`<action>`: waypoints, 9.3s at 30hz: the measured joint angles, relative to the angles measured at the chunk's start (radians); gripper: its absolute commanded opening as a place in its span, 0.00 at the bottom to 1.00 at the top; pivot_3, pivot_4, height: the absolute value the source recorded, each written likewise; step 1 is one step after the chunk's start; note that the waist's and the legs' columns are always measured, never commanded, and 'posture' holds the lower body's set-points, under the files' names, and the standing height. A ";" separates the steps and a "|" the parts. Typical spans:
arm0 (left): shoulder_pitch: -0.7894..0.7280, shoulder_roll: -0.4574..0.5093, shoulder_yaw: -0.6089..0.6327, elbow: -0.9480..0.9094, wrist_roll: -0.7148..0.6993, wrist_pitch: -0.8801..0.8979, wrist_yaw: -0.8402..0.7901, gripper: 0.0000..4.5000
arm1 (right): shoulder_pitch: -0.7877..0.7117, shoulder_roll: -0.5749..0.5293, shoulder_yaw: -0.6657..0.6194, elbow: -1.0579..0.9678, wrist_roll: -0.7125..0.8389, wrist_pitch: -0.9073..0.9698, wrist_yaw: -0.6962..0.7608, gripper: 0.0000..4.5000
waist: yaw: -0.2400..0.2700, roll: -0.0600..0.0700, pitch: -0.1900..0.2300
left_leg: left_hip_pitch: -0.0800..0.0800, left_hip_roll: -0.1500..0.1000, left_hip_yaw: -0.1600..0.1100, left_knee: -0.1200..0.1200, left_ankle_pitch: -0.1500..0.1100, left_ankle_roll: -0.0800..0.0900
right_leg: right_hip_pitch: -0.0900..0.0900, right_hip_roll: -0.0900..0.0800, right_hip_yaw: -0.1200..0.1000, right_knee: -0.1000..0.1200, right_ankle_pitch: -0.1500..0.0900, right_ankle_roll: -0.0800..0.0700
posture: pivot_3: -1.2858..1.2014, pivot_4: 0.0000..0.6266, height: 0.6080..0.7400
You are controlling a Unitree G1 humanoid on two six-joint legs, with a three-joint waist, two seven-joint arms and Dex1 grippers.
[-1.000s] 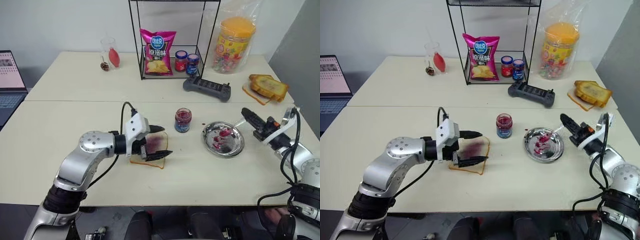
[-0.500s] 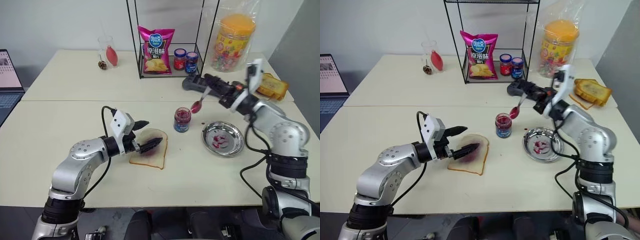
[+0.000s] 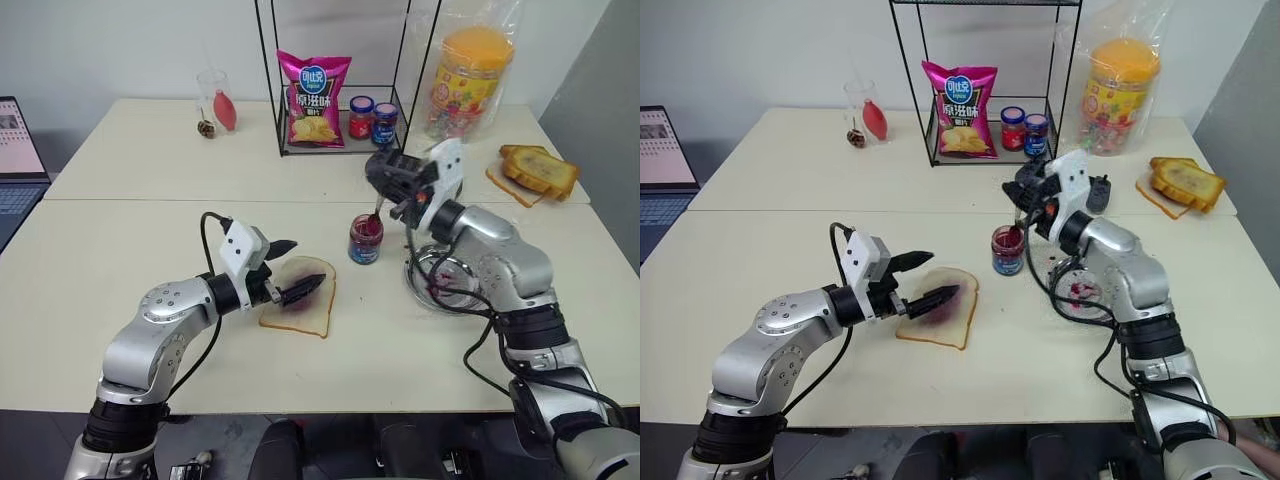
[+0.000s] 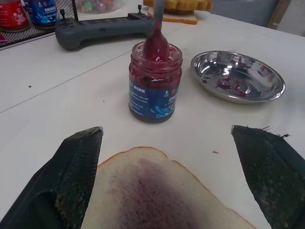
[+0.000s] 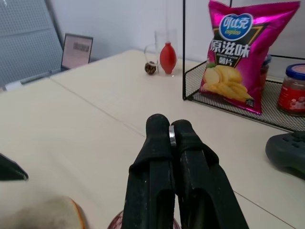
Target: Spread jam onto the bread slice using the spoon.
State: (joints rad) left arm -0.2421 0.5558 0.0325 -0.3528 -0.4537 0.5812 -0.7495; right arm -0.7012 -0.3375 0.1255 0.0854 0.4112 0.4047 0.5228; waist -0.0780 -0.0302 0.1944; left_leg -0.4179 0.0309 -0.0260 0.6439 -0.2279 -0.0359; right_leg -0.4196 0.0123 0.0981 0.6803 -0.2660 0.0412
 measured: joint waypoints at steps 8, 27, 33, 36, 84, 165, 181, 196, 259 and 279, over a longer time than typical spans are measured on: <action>0.016 -0.001 0.000 -0.033 0.000 0.000 0.021 1.00 | 0.043 0.059 0.055 0.079 -0.117 -0.118 0.030 0.01 | 0.000 -0.001 0.000 | 0.001 0.000 -0.001 0.001 0.000 0.000 | 0.001 0.000 0.000 0.001 0.000 0.000 | 0.52 0.24 1.00; 0.008 -0.001 -0.008 -0.034 0.005 -0.009 0.036 1.00 | -0.017 0.247 -0.332 0.096 0.207 0.346 -0.199 0.01 | -0.002 -0.001 -0.001 | 0.001 0.000 0.000 0.000 0.000 0.000 | 0.000 0.000 0.000 0.001 0.002 -0.001 | 0.52 0.24 1.00; -0.015 -0.002 -0.023 -0.012 0.012 -0.024 0.028 1.00 | -0.042 0.270 -0.443 0.090 0.322 0.432 -0.287 0.01 | -0.004 -0.001 -0.001 | 0.001 0.000 0.000 0.001 0.000 0.000 | 0.000 0.000 0.000 0.001 0.002 -0.001 | 0.52 0.24 1.00; -0.026 -0.003 -0.027 0.005 0.015 -0.028 0.021 1.00 | -0.043 0.271 -0.463 0.089 0.341 0.444 -0.312 0.01 | -0.004 -0.001 -0.001 | 0.001 0.000 0.000 0.000 0.000 0.000 | 0.000 0.000 0.000 0.001 0.002 -0.001 | 0.52 0.24 1.00; -0.039 -0.004 -0.027 0.009 0.035 -0.047 0.015 1.00 | -0.063 0.227 -0.416 0.096 0.352 0.384 -0.285 0.01 | -0.004 -0.001 0.000 | 0.000 0.000 0.000 0.000 0.000 0.000 | 0.000 0.000 0.000 0.001 0.002 -0.001 | 0.52 0.24 1.00; 0.963 -0.123 0.082 -0.325 0.093 -0.397 0.104 1.00 | -0.030 0.329 0.070 0.280 0.023 0.060 0.198 0.01 | -0.010 -0.001 -0.001 | 0.002 0.002 0.001 0.000 0.000 0.000 | -0.001 0.001 0.000 0.000 -0.004 -0.001 | 0.52 0.24 1.00; 0.900 -0.108 0.081 -0.334 0.077 -0.356 0.115 1.00 | -0.104 0.331 0.047 0.340 -0.042 -0.042 0.228 0.01 | -0.010 -0.001 -0.001 | 0.002 0.002 0.001 0.001 0.000 0.000 | -0.001 0.001 0.000 0.000 -0.001 -0.002 | 0.52 0.24 1.00; 0.873 -0.087 0.086 -0.343 0.059 -0.324 0.128 1.00 | -0.065 0.324 -0.026 0.068 0.126 0.302 0.189 0.01 | -0.010 -0.001 -0.001 | 0.002 0.003 0.001 0.000 0.000 0.000 | -0.001 0.001 0.000 0.000 -0.002 -0.002 | 0.52 0.24 1.00; 0.827 -0.047 0.071 -0.375 0.051 -0.277 0.156 1.00 | 0.087 0.468 -0.459 -0.252 0.490 0.721 -0.466 0.01 | -0.011 0.000 0.000 | 0.001 0.003 0.000 -0.001 0.000 0.000 | -0.001 0.002 0.000 0.000 -0.001 -0.002 | 0.52 0.24 1.00; 0.773 -0.042 0.063 -0.493 -0.005 -0.104 0.247 1.00 | -0.063 0.407 -0.103 0.203 0.183 0.299 -0.093 0.01 | -0.011 -0.001 -0.001 | 0.001 0.003 0.001 -0.001 0.000 0.000 | -0.001 0.002 0.000 -0.001 0.000 -0.003 | 0.52 0.24 1.00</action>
State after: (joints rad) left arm 0.5311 0.5142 0.0955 -0.8456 -0.4588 0.4768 -0.5024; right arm -0.7643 0.0692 0.0223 0.2880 0.5940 0.7035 0.4298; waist -0.0893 -0.0311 0.1938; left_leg -0.4165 0.0344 -0.0249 0.6430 -0.2278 -0.0360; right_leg -0.4206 0.0145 0.0982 0.6797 -0.2657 0.0378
